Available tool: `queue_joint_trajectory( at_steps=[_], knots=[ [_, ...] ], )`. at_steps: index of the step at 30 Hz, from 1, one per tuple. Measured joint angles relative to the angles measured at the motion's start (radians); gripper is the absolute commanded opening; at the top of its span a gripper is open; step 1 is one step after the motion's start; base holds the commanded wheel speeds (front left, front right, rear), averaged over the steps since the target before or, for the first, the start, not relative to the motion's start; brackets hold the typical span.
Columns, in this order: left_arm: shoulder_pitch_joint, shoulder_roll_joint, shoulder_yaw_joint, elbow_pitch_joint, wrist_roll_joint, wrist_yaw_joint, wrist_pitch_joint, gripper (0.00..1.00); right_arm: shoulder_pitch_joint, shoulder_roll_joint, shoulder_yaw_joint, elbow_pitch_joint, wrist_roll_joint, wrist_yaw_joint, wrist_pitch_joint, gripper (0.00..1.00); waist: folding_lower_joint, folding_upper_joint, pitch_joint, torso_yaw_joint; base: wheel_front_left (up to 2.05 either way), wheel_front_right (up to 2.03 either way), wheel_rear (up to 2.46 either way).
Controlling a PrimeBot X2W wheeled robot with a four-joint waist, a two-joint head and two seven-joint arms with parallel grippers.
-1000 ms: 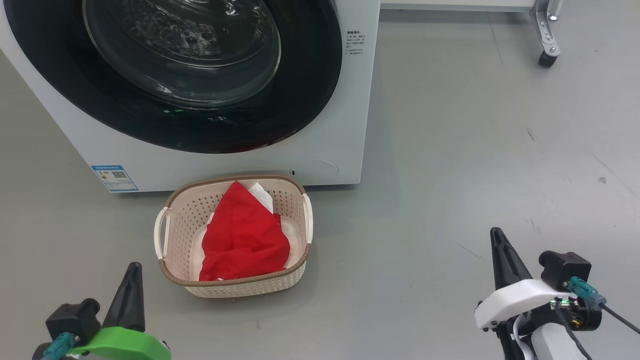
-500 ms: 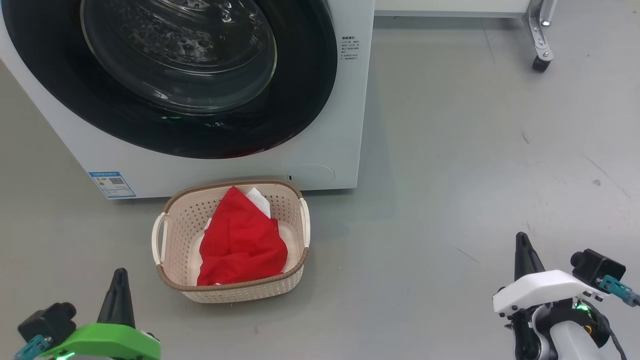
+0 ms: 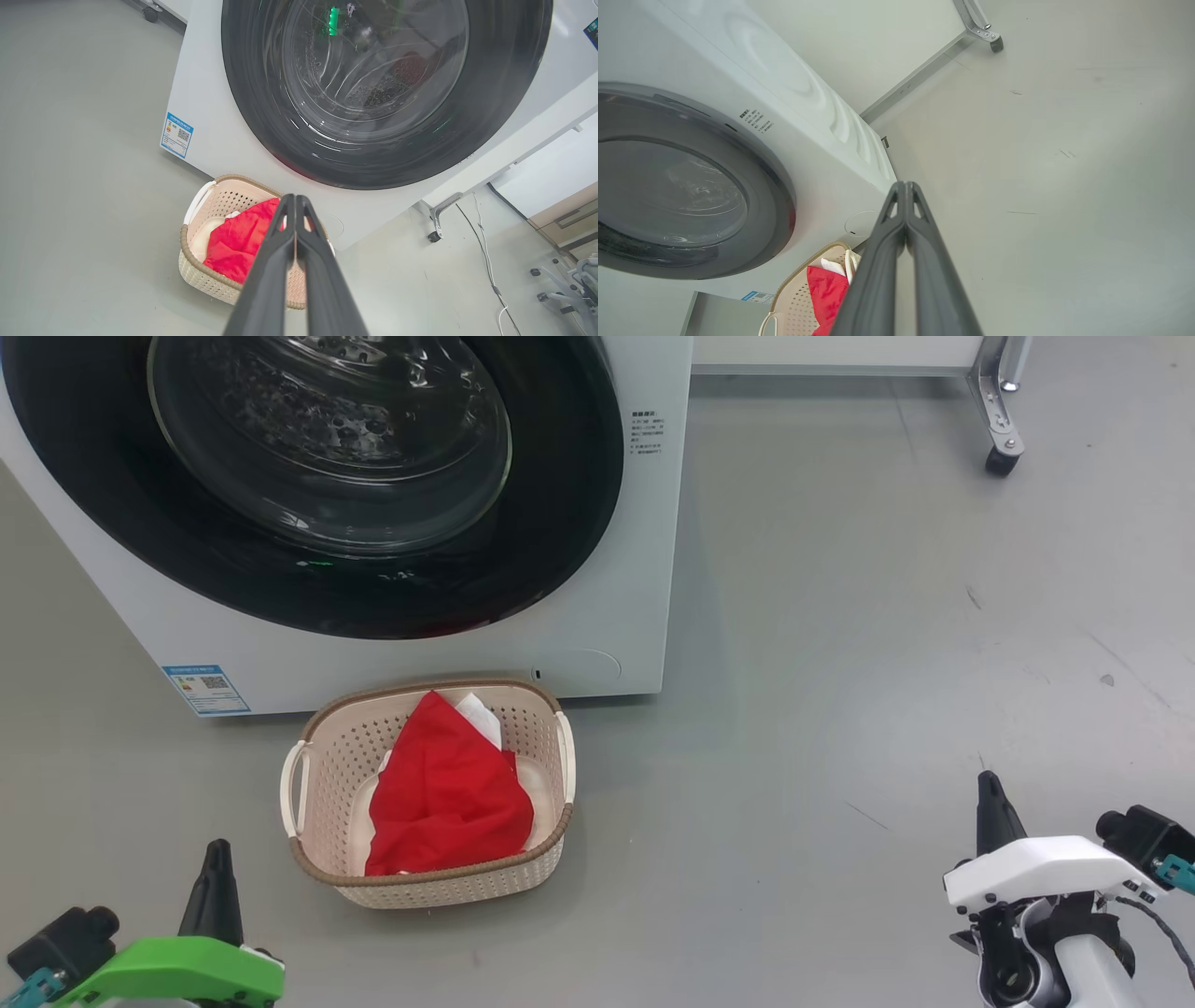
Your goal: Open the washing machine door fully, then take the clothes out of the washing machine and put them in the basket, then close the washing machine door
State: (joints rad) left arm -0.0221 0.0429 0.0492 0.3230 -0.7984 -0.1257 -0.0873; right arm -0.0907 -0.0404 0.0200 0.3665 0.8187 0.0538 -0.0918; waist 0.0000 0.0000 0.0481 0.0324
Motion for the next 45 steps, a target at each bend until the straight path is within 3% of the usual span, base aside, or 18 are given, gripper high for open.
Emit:
queue_joint_trajectory(
  at_steps=[45],
  knots=[
    [-0.022,-0.004,0.028,-0.032,-0.564,0.000,0.148,0.00,0.000,0.001,-0.116,-0.055,0.551,0.046,0.148,0.00,0.0000,0.0000,-0.033,-0.023,0.00,0.00,0.00]
  ],
)
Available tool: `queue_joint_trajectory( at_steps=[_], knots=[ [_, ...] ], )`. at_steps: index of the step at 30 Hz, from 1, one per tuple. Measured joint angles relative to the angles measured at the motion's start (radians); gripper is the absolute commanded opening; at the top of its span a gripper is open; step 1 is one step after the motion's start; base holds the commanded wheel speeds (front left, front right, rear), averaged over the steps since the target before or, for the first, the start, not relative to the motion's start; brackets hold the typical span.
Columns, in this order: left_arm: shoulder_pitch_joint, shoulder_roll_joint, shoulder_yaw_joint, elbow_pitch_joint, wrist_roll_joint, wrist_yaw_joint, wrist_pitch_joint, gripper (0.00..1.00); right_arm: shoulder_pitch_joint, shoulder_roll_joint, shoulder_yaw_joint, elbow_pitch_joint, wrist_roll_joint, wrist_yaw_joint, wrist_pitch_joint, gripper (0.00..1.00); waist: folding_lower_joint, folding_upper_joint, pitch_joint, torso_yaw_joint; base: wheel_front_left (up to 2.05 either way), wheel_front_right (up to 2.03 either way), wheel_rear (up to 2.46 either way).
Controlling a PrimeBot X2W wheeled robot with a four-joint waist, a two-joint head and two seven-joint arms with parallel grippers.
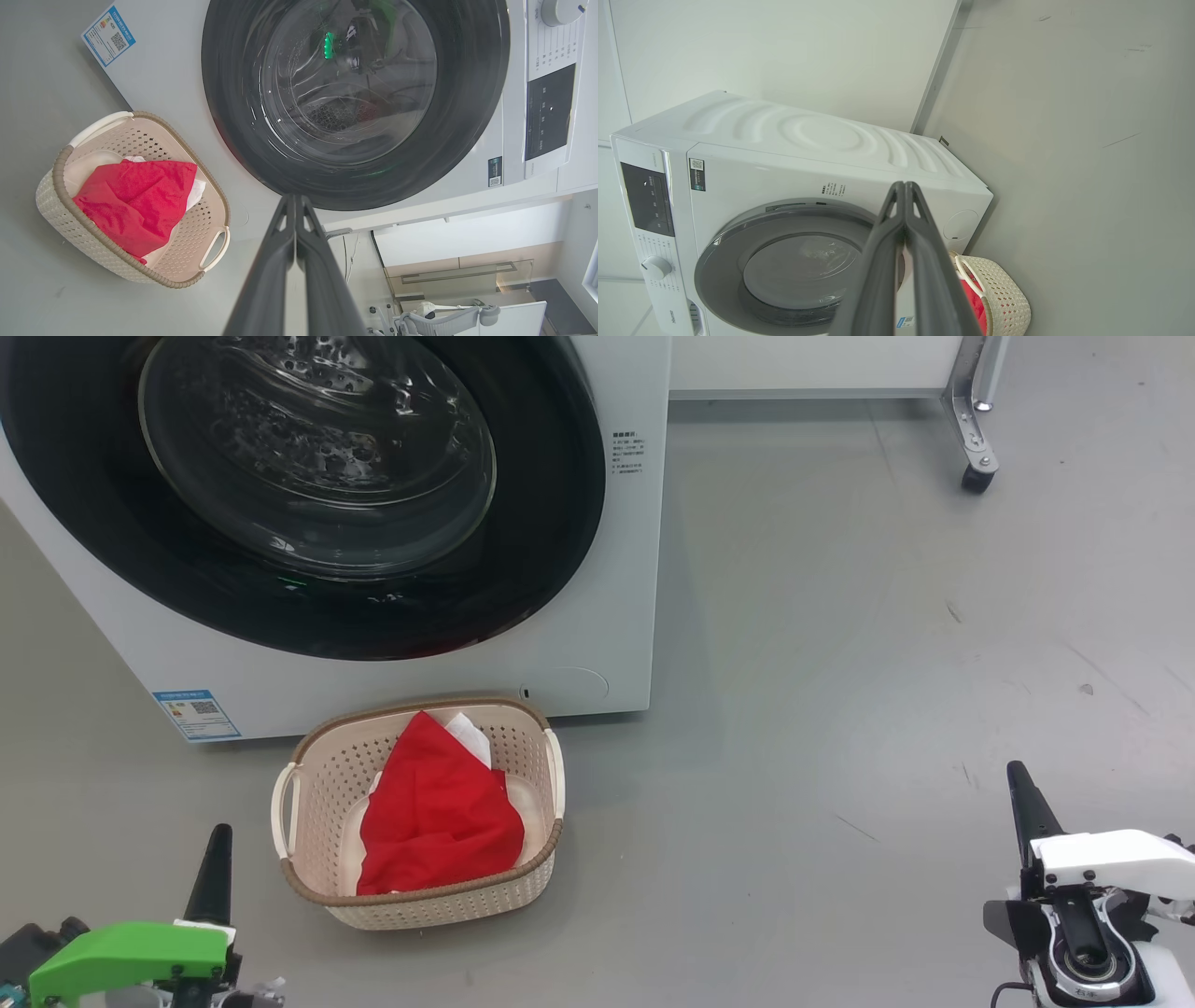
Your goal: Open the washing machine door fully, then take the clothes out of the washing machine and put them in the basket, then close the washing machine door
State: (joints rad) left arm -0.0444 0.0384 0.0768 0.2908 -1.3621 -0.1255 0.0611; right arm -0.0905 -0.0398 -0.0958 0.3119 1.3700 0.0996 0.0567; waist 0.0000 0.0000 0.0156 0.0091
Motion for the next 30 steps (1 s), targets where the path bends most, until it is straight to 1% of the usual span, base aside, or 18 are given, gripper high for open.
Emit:
queue_joint_trajectory(
  at_steps=[18,20,30],
  knots=[
    [-0.019,-0.002,0.013,-0.010,-0.228,0.000,0.054,0.00,0.000,0.000,-0.045,-0.022,0.220,0.017,0.058,0.00,0.0000,0.0000,-0.013,-0.009,0.00,0.00,0.00],
    [-0.019,-0.002,0.013,-0.011,-0.232,0.000,0.058,0.00,0.000,0.000,-0.047,-0.023,0.226,0.022,0.058,0.00,0.0000,0.0000,-0.013,-0.009,0.00,0.00,0.00],
    [-0.019,-0.002,0.013,-0.013,-0.232,0.000,0.058,0.00,0.000,0.000,-0.047,-0.025,0.227,0.022,0.058,0.00,0.0000,0.0000,-0.013,-0.009,0.00,0.00,0.00]
  ],
)
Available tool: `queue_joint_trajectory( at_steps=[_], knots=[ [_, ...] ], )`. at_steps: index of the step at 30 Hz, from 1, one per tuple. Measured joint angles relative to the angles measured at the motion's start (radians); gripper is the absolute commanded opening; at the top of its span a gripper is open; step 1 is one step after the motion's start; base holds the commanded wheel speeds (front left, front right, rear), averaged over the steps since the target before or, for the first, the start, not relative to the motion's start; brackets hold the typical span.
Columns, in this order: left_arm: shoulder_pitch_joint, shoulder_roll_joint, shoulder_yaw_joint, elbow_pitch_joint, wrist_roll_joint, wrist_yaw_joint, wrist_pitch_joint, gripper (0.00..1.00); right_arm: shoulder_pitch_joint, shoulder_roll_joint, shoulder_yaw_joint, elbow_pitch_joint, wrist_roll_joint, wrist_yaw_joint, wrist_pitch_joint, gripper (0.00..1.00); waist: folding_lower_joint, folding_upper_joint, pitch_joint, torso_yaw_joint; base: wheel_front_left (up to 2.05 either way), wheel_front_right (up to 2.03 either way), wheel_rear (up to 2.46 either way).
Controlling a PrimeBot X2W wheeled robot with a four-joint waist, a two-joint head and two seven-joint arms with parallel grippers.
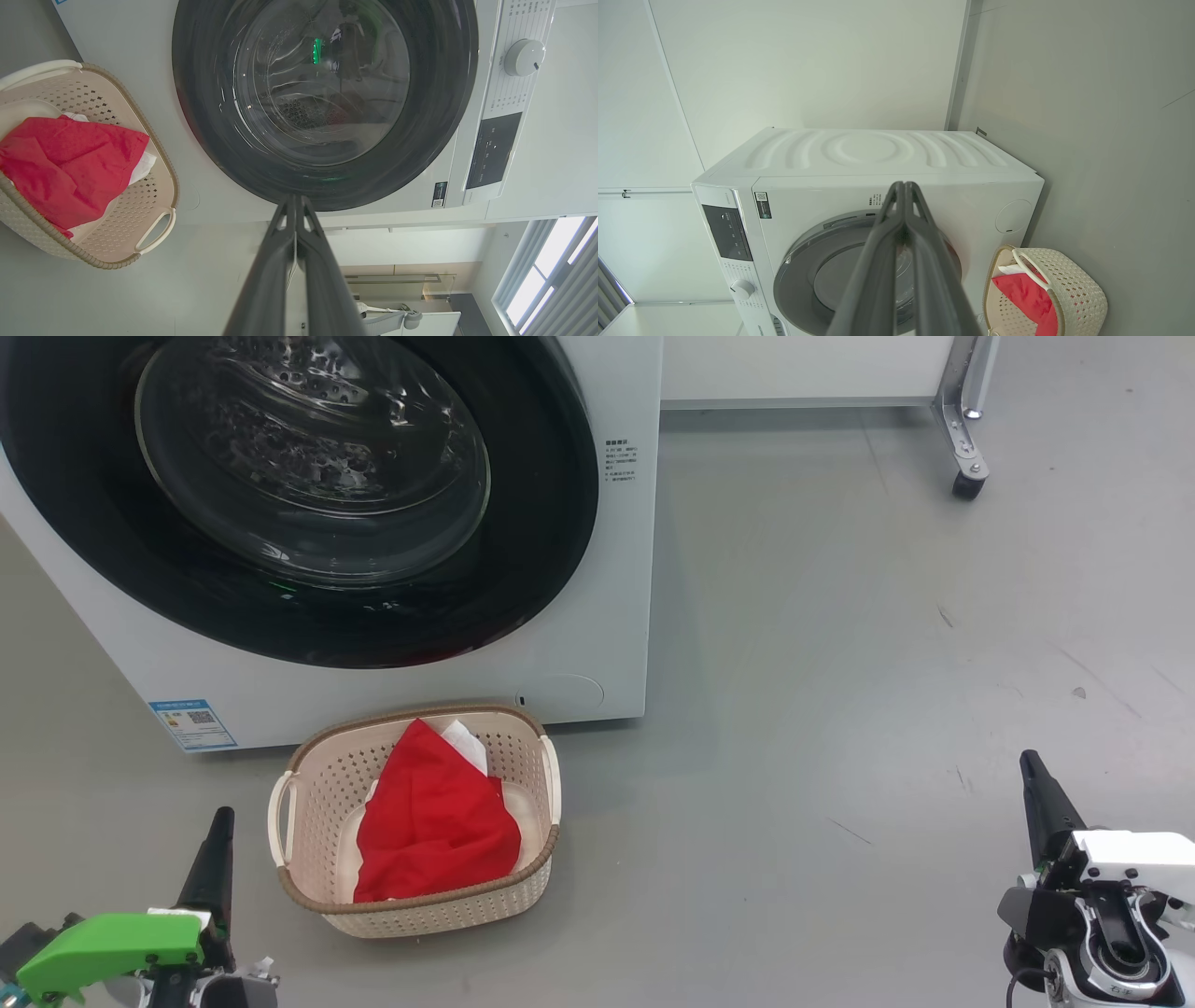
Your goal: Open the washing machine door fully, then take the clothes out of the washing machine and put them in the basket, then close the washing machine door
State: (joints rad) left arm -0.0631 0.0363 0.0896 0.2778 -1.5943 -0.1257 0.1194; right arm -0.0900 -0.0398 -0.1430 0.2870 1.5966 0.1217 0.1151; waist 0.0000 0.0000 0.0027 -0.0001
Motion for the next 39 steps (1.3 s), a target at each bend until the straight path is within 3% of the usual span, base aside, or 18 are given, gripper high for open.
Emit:
queue_joint_trajectory(
  at_steps=[39],
  knots=[
    [0.000,0.000,-0.001,-0.002,0.000,0.000,0.000,0.00,0.000,0.000,0.001,-0.004,0.003,0.000,0.000,0.00,0.0000,0.0000,0.000,0.000,0.00,0.00,0.00]
  ],
)
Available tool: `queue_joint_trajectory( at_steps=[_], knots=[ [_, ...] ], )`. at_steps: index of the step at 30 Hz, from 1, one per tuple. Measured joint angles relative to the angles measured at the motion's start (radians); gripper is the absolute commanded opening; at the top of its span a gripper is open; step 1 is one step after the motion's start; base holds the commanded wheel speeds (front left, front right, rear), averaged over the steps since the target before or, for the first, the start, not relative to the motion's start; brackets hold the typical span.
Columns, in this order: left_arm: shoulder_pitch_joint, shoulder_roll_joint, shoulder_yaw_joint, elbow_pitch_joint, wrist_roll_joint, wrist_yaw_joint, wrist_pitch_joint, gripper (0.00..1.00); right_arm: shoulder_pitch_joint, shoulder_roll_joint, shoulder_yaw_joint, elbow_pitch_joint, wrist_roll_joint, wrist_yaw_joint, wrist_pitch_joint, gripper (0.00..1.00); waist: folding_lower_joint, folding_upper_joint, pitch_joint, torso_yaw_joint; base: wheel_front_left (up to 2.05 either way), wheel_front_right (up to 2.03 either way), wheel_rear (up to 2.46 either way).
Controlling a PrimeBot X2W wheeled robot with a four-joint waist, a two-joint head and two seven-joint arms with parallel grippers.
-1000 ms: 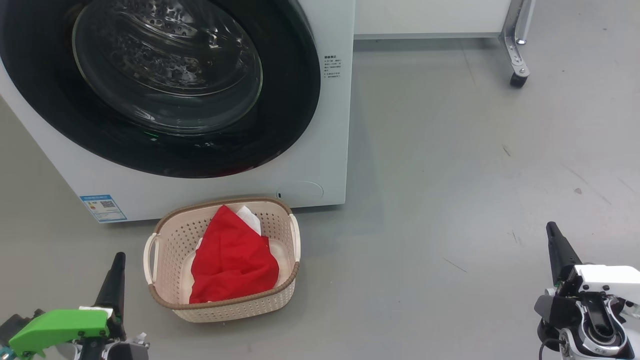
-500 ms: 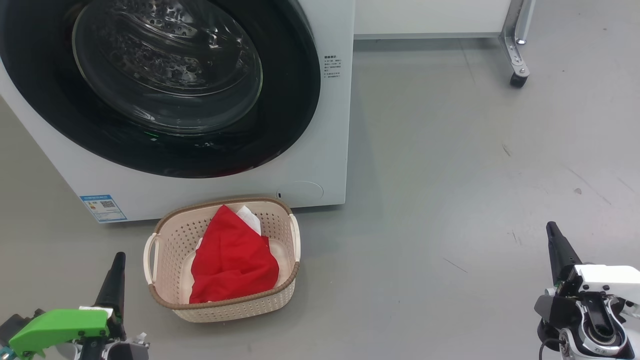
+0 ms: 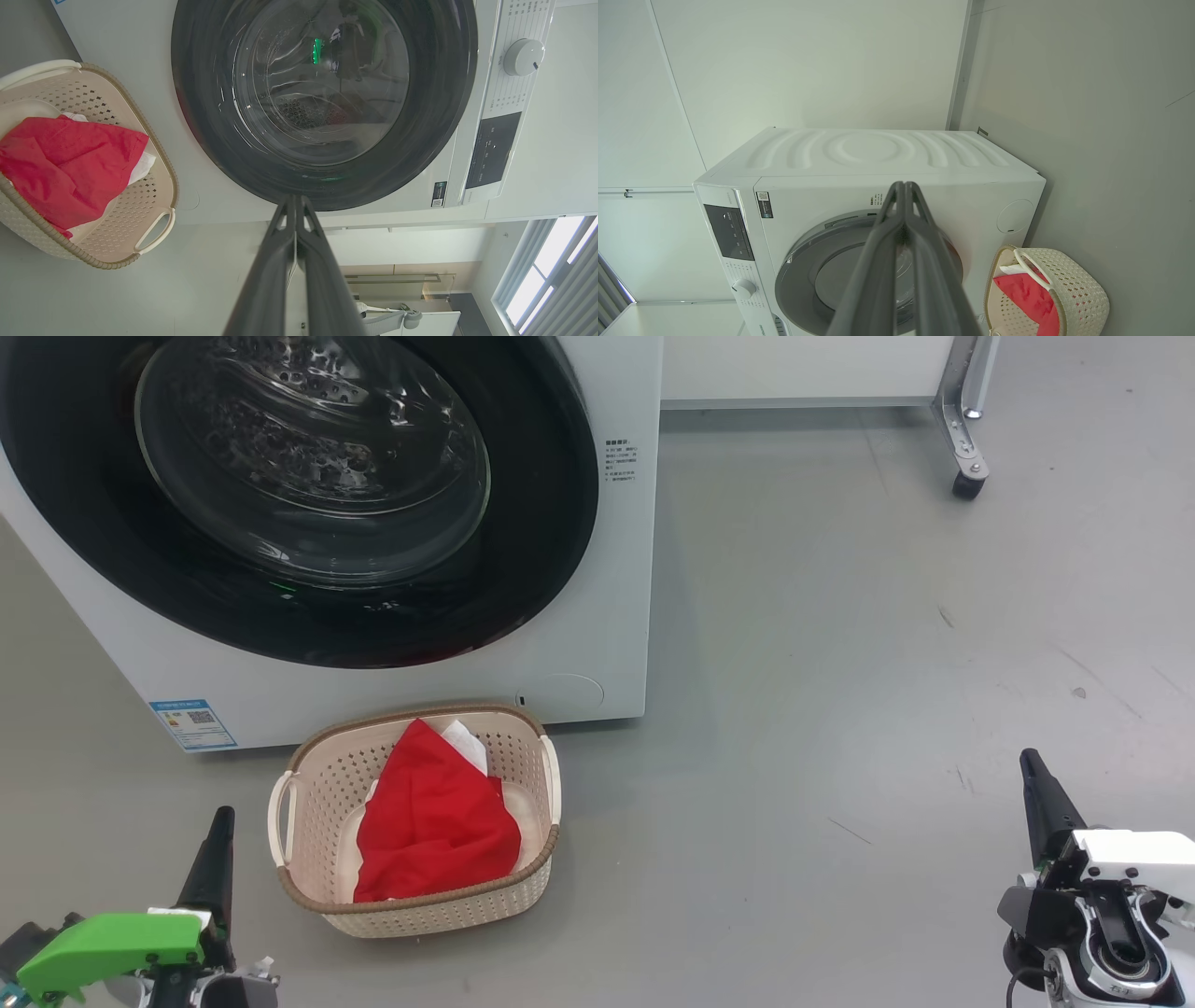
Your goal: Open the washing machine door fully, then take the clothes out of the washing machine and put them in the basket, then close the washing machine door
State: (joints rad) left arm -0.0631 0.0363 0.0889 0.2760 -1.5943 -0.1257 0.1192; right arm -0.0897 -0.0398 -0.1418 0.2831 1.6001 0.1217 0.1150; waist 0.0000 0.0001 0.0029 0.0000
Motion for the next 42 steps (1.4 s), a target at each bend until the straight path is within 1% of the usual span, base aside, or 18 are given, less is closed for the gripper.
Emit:
queue_joint_trajectory(
  at_steps=[42],
  knots=[
    [0.000,0.000,-0.001,-0.001,0.000,0.000,0.000,0.00,0.000,0.000,0.001,-0.002,0.000,0.000,0.000,0.00,0.0000,0.0000,0.000,0.000,0.00,0.00,0.00]
  ],
)
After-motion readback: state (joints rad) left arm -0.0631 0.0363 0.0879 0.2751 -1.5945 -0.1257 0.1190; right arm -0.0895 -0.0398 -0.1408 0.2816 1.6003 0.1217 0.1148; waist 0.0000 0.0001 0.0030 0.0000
